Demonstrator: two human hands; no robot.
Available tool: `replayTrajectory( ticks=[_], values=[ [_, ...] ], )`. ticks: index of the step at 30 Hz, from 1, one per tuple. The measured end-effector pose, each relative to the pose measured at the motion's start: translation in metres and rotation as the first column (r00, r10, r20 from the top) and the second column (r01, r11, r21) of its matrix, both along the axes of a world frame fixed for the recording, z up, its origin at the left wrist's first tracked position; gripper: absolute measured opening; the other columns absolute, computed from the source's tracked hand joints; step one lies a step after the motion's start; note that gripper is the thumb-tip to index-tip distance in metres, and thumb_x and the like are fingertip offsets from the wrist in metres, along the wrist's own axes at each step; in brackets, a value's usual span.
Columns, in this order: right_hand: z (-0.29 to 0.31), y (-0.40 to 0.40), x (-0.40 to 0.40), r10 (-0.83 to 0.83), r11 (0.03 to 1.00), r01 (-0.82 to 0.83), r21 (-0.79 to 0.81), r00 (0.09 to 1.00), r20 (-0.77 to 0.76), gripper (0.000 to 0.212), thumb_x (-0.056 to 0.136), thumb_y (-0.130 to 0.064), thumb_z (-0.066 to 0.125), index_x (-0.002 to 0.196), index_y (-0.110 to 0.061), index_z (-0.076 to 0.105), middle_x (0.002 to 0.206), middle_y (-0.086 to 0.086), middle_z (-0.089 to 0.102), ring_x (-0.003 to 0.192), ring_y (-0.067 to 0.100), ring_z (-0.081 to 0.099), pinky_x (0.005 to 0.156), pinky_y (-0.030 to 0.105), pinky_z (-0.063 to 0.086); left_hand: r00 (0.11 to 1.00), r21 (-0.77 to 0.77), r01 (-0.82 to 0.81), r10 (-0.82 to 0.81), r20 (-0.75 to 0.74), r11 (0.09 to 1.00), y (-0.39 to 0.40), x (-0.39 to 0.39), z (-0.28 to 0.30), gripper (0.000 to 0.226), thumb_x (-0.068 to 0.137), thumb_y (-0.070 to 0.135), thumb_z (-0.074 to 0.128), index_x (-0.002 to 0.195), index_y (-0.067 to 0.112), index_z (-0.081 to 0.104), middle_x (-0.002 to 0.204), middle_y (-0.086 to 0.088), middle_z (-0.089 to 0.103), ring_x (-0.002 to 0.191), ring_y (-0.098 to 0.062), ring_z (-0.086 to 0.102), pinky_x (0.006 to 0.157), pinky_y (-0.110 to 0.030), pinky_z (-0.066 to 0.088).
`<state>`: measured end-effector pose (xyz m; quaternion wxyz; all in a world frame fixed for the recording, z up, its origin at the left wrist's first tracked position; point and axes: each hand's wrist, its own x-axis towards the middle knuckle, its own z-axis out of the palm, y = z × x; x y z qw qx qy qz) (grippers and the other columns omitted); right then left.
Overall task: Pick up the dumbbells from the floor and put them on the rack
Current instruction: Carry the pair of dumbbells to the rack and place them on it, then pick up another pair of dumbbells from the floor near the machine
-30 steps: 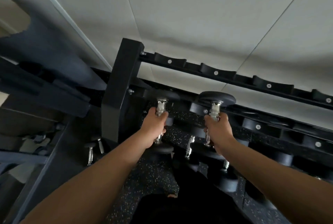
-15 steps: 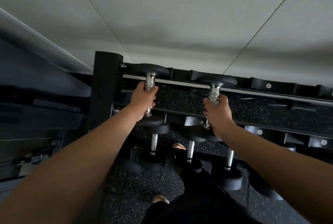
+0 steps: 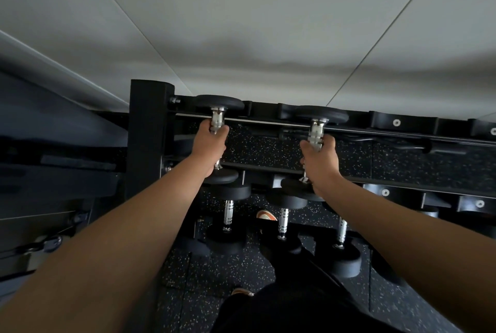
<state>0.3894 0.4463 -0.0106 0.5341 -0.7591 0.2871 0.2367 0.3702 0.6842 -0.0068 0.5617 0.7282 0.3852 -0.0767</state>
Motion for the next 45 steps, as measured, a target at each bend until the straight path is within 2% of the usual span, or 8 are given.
replayTrajectory(
  ticks=[10, 20, 24, 29, 34, 39, 41, 45],
  values=[
    [-0.002, 0.015, -0.006, 0.070, 0.997, -0.069, -0.015, 0.997, 0.043, 0.041, 0.097, -0.028, 0.055, 0.134, -0.024, 0.037, 0.086, 0.003, 0.062, 0.064, 0.016, 0.056, 0.049, 0.029, 0.045, 0.996, 0.121, 0.086, -0.083, -0.031, 0.989, -0.004, -0.010, -0.003, 0.050, 0.095, 0.033, 0.055, 0.140, 0.017, 0.041, 0.114, -0.008, 0.060, 0.094, -0.024, 0.061, 0.084, -0.042, 0.053],
    [-0.001, 0.011, -0.006, 0.100, 0.994, -0.099, -0.044, 0.995, 0.012, 0.043, 0.099, -0.030, 0.051, 0.137, -0.021, 0.032, 0.086, 0.005, 0.060, 0.063, 0.017, 0.055, 0.047, 0.030, 0.043, 0.997, 0.188, 0.077, -0.073, -0.026, 0.979, -0.005, -0.016, -0.007, 0.053, 0.093, 0.034, 0.055, 0.142, 0.021, 0.039, 0.109, -0.001, 0.061, 0.081, -0.008, 0.057, 0.061, -0.025, 0.041],
    [0.003, 0.013, -0.007, 0.148, 0.987, -0.147, -0.071, 0.989, 0.008, 0.042, 0.099, -0.030, 0.047, 0.136, -0.017, 0.030, 0.091, 0.007, 0.059, 0.063, 0.017, 0.053, 0.046, 0.030, 0.041, 0.994, 0.197, 0.101, -0.093, -0.048, 0.975, -0.007, -0.019, -0.005, 0.063, 0.093, 0.036, 0.056, 0.148, 0.022, 0.030, 0.123, -0.001, 0.056, 0.098, -0.019, 0.058, 0.083, -0.038, 0.050],
    [0.011, 0.019, -0.013, 0.271, 0.948, -0.263, -0.176, 0.962, 0.022, 0.062, 0.096, -0.034, 0.051, 0.147, -0.015, 0.020, 0.139, 0.017, 0.041, 0.102, 0.032, 0.055, 0.076, 0.044, 0.053, 0.995, 0.211, 0.100, -0.101, -0.006, 0.972, -0.011, -0.025, 0.001, 0.065, 0.093, 0.034, 0.058, 0.148, 0.022, 0.028, 0.118, 0.004, 0.048, 0.089, -0.009, 0.052, 0.073, -0.028, 0.045],
    [0.024, 0.033, -0.026, 0.362, 0.889, -0.317, -0.329, 0.928, 0.086, 0.076, 0.094, -0.033, 0.056, 0.153, -0.017, 0.011, 0.158, 0.015, 0.013, 0.139, 0.035, 0.022, 0.102, 0.048, 0.038, 0.992, 0.234, 0.105, -0.118, 0.042, 0.967, -0.010, -0.036, 0.008, 0.053, 0.090, 0.033, 0.059, 0.139, 0.022, 0.040, 0.116, -0.007, 0.059, 0.085, -0.021, 0.062, 0.073, -0.040, 0.056],
    [0.040, 0.062, -0.055, 0.581, 0.777, -0.474, -0.414, 0.794, 0.180, 0.073, 0.095, -0.039, 0.050, 0.155, -0.019, 0.013, 0.164, 0.008, 0.003, 0.149, 0.030, 0.001, 0.119, 0.053, 0.016, 0.991, 0.245, 0.063, -0.089, 0.097, 0.968, 0.006, -0.067, 0.014, 0.062, 0.091, 0.039, 0.059, 0.145, 0.018, 0.036, 0.122, 0.001, 0.050, 0.093, 0.004, 0.058, 0.073, -0.013, 0.044],
    [0.044, 0.072, -0.064, 0.636, 0.750, -0.534, -0.391, 0.743, 0.206, 0.071, 0.096, -0.043, 0.049, 0.154, -0.020, 0.016, 0.163, 0.007, 0.008, 0.149, 0.028, 0.003, 0.120, 0.052, 0.015, 0.992, 0.227, 0.059, -0.082, 0.091, 0.972, 0.011, -0.080, 0.017, 0.065, 0.090, 0.042, 0.058, 0.146, 0.020, 0.034, 0.141, -0.007, 0.046, 0.121, -0.012, 0.050, 0.090, -0.024, 0.039],
    [0.051, 0.111, -0.106, 0.753, 0.655, -0.654, -0.378, 0.604, 0.261, 0.067, 0.096, -0.044, 0.048, 0.153, -0.019, 0.022, 0.161, 0.008, 0.018, 0.148, 0.026, 0.008, 0.119, 0.052, 0.017, 0.994, 0.255, -0.068, 0.043, 0.100, 0.965, 0.047, -0.142, 0.021, 0.065, 0.088, 0.046, 0.059, 0.145, 0.021, 0.037, 0.142, -0.007, 0.047, 0.122, -0.017, 0.048, 0.093, -0.027, 0.037]
  ],
)
